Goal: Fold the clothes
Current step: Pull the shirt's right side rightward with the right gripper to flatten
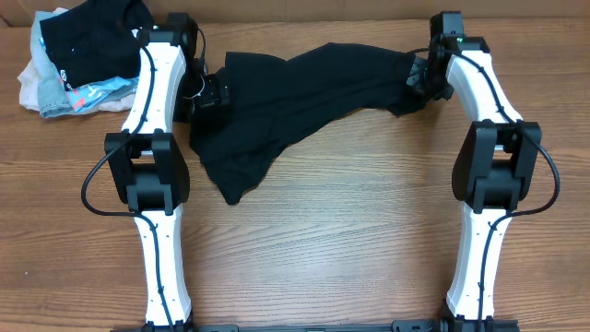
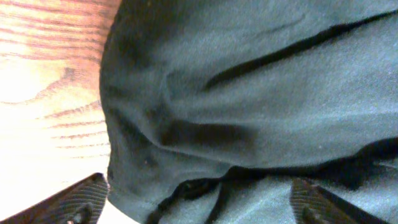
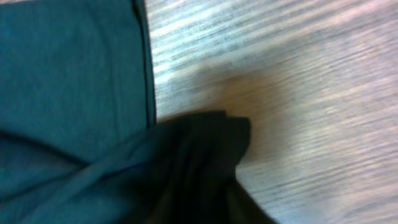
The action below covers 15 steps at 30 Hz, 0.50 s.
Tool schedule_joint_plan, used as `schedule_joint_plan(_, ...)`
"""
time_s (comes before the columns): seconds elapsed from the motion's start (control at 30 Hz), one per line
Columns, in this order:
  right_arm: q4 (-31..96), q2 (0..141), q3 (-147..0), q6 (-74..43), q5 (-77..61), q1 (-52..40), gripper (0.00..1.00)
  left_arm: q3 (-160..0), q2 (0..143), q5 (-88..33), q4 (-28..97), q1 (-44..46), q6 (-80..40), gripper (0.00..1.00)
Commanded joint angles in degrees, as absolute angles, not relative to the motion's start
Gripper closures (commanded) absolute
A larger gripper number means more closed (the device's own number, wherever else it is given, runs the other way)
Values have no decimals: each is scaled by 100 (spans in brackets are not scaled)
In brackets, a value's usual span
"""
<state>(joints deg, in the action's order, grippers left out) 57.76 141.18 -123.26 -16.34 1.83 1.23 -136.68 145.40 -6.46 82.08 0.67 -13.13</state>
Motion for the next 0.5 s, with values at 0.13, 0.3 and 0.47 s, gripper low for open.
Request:
schedule_joint_plan(0.13,6980,14101,-13788,-1638,200,287,96,-13780,14324,-709,8425,78,-1026,17)
schedule_joint_plan(0.3,7911,14101,-14433,-1638,200,307,96,-13793,14311,-709,8512,78,-1026,20)
schedule_joint_plan(0.47,8482,14099,-14527,-1636,202,307,96,-13793,14051,-775,8678,134,-707,18)
